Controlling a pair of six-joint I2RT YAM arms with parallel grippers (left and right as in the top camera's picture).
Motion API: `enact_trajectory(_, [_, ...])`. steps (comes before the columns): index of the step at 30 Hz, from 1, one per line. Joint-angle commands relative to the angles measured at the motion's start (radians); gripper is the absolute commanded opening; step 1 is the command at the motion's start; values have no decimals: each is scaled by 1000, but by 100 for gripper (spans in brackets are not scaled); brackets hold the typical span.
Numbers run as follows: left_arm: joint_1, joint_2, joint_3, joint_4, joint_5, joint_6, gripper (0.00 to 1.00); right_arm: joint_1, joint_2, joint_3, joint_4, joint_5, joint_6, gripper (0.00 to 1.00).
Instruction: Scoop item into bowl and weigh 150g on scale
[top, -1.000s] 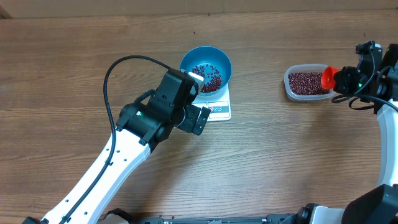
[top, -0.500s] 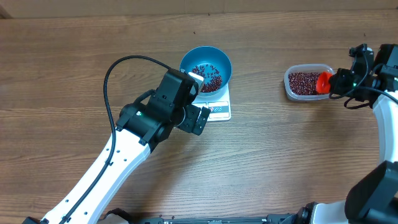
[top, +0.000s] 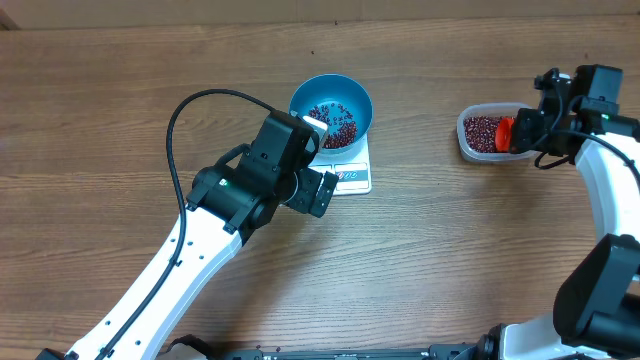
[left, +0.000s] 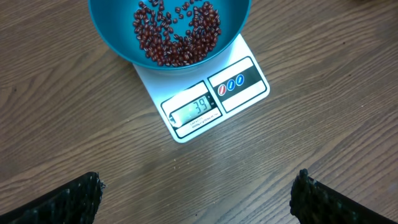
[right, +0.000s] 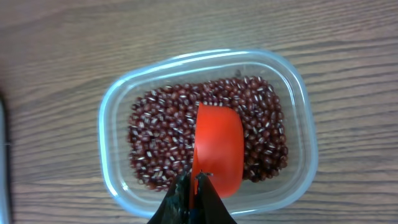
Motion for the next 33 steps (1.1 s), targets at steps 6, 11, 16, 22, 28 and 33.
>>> enact_trajectory(6, [-2, 8, 12, 0, 4, 22, 100, 13, 11, 10, 36, 148, -8, 4])
enact_trajectory(11, [-2, 8, 12, 0, 4, 22, 100, 13, 15, 6, 38, 150, -30, 4])
enact_trajectory(16, [-2, 8, 12, 0, 4, 22, 100, 13, 18, -4, 41, 150, -30, 4])
enact_trajectory(22, [-2, 8, 12, 0, 4, 22, 100, 13, 20, -21, 48, 136, -30, 4])
enact_trajectory(28, [-2, 8, 12, 0, 4, 22, 99, 13, 41, -21, 45, 94, -30, 4])
enact_trajectory(33, [-2, 8, 12, 0, 4, 22, 100, 13, 76, -21, 37, 60, -29, 4])
